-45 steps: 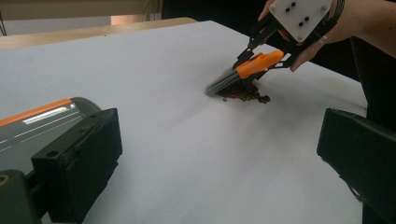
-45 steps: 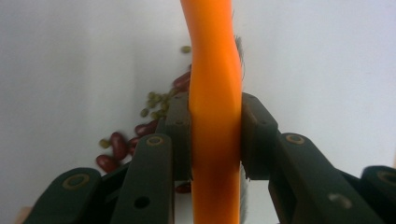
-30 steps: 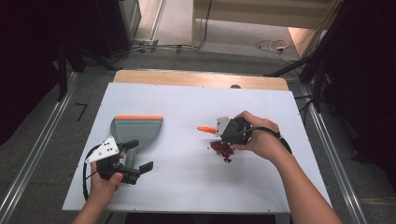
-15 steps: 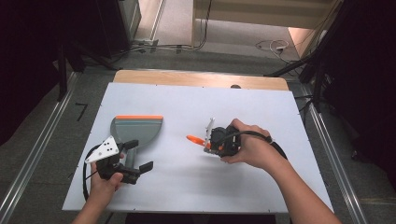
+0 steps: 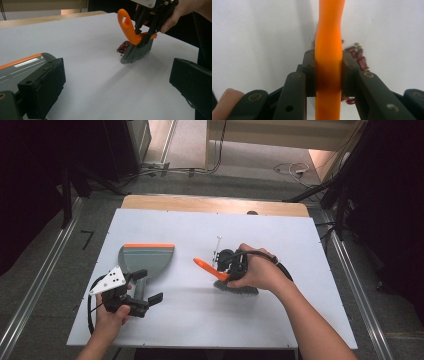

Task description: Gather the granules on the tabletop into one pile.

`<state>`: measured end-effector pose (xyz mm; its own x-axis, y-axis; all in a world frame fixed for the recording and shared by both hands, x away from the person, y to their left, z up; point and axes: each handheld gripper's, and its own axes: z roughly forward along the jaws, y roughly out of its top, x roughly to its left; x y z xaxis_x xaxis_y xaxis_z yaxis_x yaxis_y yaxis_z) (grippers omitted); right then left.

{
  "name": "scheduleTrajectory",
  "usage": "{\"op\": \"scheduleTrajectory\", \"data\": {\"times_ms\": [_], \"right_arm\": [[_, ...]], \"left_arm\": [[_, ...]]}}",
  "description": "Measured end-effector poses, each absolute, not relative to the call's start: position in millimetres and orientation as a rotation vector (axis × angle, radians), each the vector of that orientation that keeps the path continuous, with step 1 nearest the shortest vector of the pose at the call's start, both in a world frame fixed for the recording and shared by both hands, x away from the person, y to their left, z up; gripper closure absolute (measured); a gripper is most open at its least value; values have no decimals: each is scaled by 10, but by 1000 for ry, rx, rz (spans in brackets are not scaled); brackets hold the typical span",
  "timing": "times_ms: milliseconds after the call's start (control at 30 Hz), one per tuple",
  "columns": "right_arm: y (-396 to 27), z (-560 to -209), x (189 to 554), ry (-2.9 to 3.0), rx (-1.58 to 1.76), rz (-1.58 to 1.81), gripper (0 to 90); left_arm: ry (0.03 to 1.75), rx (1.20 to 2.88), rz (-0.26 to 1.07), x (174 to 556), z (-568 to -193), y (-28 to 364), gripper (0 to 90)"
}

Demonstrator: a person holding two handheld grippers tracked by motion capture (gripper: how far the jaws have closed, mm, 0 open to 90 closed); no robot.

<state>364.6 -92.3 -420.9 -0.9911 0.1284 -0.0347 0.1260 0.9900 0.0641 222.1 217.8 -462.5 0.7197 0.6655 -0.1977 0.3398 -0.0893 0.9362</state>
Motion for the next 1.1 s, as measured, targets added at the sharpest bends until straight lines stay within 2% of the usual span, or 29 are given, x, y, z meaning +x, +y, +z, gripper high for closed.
{"op": "scheduleTrajectory", "data": {"times_ms": [600, 1100], "right_arm": [[-967, -4222, 3893, 3094, 283, 141, 687], [-966, -4161, 3863, 3069, 291, 135, 688]], "left_arm": [[812, 1699, 326, 2225, -4631, 2171, 14], [813, 1702, 326, 2231, -4634, 2174, 14]]}}
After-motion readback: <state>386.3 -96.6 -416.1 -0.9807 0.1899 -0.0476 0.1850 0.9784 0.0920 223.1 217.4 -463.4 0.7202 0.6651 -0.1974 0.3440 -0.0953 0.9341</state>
